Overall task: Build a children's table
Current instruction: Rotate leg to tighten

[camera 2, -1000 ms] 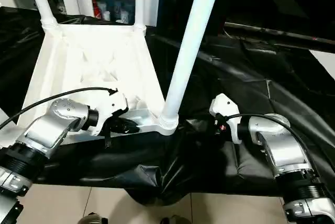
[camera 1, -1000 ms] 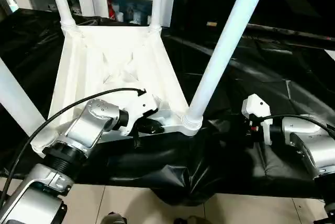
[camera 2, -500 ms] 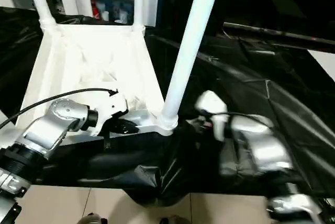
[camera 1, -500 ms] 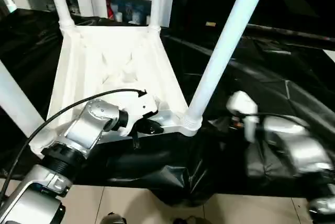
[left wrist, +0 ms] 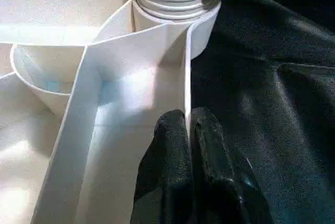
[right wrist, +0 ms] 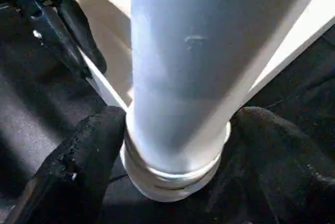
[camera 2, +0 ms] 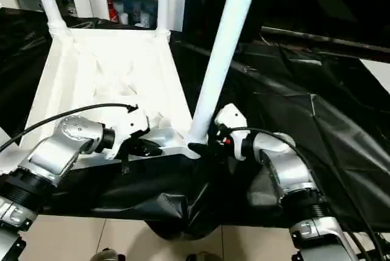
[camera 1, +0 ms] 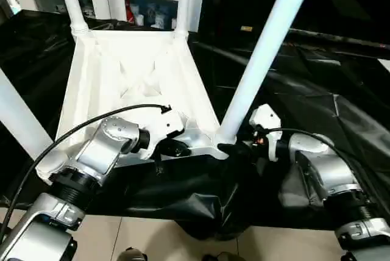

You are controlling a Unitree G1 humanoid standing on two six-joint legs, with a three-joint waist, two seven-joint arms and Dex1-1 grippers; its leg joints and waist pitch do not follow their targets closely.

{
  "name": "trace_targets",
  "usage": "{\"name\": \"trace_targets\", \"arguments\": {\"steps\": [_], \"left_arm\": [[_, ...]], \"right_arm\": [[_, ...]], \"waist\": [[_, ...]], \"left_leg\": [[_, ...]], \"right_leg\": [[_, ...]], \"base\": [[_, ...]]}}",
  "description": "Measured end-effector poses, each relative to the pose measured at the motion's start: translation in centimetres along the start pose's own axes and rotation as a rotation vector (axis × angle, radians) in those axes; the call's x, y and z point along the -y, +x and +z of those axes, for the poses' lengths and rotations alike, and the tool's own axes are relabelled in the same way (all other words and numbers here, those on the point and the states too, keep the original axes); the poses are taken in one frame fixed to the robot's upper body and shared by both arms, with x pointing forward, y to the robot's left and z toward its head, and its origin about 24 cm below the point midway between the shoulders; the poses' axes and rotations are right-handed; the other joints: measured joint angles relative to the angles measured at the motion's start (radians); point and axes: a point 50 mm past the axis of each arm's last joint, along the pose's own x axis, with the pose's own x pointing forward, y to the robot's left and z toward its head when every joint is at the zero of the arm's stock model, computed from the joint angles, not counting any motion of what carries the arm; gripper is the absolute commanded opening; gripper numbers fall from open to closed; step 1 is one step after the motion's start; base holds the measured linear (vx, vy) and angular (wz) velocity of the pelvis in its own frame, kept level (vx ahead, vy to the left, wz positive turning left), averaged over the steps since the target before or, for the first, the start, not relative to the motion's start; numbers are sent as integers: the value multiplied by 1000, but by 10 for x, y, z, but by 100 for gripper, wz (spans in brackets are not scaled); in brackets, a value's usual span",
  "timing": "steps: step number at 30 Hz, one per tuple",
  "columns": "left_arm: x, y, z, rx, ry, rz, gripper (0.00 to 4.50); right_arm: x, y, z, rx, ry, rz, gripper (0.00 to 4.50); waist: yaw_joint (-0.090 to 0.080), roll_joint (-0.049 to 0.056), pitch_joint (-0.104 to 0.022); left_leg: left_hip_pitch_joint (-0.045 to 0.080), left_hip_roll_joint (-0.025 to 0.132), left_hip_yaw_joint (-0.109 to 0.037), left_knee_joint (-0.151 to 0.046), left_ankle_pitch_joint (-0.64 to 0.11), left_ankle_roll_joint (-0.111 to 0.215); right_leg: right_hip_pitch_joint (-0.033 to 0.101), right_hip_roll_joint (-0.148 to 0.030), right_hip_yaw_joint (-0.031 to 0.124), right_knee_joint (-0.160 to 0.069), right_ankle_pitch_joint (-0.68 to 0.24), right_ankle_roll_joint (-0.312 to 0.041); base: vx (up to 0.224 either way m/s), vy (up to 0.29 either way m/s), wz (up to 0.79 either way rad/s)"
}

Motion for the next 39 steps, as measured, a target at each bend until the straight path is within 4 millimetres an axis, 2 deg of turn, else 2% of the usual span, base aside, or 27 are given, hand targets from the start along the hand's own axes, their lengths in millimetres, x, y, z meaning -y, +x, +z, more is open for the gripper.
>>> {"name": "trace_targets", "arguments": {"steps": [4,12,23,25,31,35,39], "left_arm": [[0,0,0,1,-3,2,0],[-1,0,-1,3,-5,4,0],[-1,2,-2,13,-21,16,0],[-4,6,-1,36,-50,54,0],[-13,38,14,102,-150,202,0],[-18,58,25,104,-190,277,0],[-15,65,28,90,-172,285,0]], "right_arm": [[-3,7,-2,10,11,13,356],[-1,8,-4,8,8,13,294],[-1,13,-7,29,41,-5,277],[2,17,-9,44,80,-75,277],[13,35,-12,84,236,-416,277],[15,55,-7,78,315,-624,277],[15,60,-6,75,315,-673,277]], "waist": [[0,0,0],[-1,0,0],[-9,0,-2],[-13,2,-4],[-20,3,-6],[-21,4,-9],[-21,3,-12]], "left_leg": [[0,0,0,0,0,0],[0,0,0,0,0,0],[1,0,0,0,0,0],[2,-1,0,0,0,0],[1,-1,-1,0,0,0],[1,-2,-2,0,0,0],[1,-3,-2,0,0,0]], "right_leg": [[0,0,0,0,0,0],[0,0,0,1,0,0],[1,0,0,1,0,-1],[1,-1,0,1,0,-1],[1,-1,-1,-1,0,0],[2,-2,-1,-3,0,0],[5,-2,-1,-4,0,0]], "base": [[0,0,0],[0,0,0],[0,0,0],[0,0,0],[0,0,0],[0,0,0],[0,0,0]]}}
